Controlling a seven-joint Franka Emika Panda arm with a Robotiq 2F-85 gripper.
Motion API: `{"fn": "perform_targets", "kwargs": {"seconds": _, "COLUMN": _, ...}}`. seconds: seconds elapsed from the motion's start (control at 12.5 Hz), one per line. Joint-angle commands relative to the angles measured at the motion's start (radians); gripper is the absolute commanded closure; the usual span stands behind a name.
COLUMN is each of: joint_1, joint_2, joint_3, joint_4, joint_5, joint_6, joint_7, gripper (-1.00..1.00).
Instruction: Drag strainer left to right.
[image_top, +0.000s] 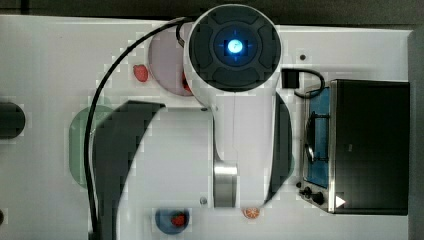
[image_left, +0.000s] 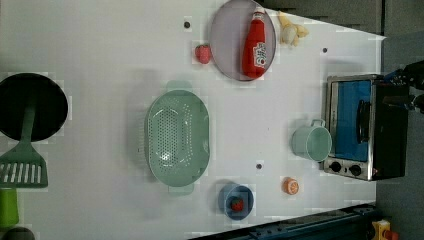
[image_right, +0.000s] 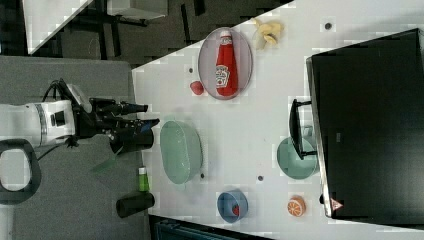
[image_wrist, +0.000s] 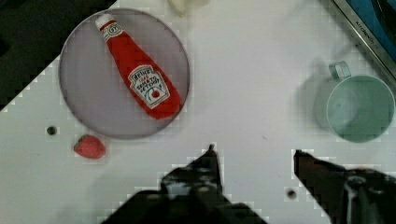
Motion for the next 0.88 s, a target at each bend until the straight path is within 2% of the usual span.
{"fn": "perform_targets", "kwargs": {"seconds": 0.08, "joint_1": -0.027, "joint_2": -0.323, "joint_3": -0.037, "joint_4": -0.127, "joint_5": -0.007, "joint_6": -0.169, "joint_7": 0.091, "gripper": -0.60}}
{"fn": "perform_targets", "kwargs": {"seconds": 0.24, "joint_1": -0.024, "joint_2": -0.321, "joint_3": -0.028, "joint_4": -0.128, "joint_5": -0.005, "joint_6": -0.168, "joint_7": 0.097, "gripper": -0.99}}
{"fn": "perform_targets", "kwargs": {"seconds": 0.4, "joint_1": -0.011, "joint_2": -0.304, "joint_3": 0.008, "joint_4": -0.128, "joint_5": 0.010, "joint_6": -0.163, "joint_7": 0.106, "gripper": -1.00}}
{"fn": "perform_targets", "kwargs": {"seconds": 0.64, "joint_1": 0.017, "joint_2": -0.250, "joint_3": 0.120, "joint_4": -0.128, "joint_5": 0.021, "joint_6": -0.161, "joint_7": 0.166, "gripper": -1.00}}
{"fn": "perform_targets", "kwargs": {"seconds": 0.88, "joint_1": 0.035, "joint_2": -0.175, "joint_3": 0.271, "joint_4": -0.128, "joint_5": 0.021, "joint_6": -0.153, "joint_7": 0.406, "gripper": -1.00}}
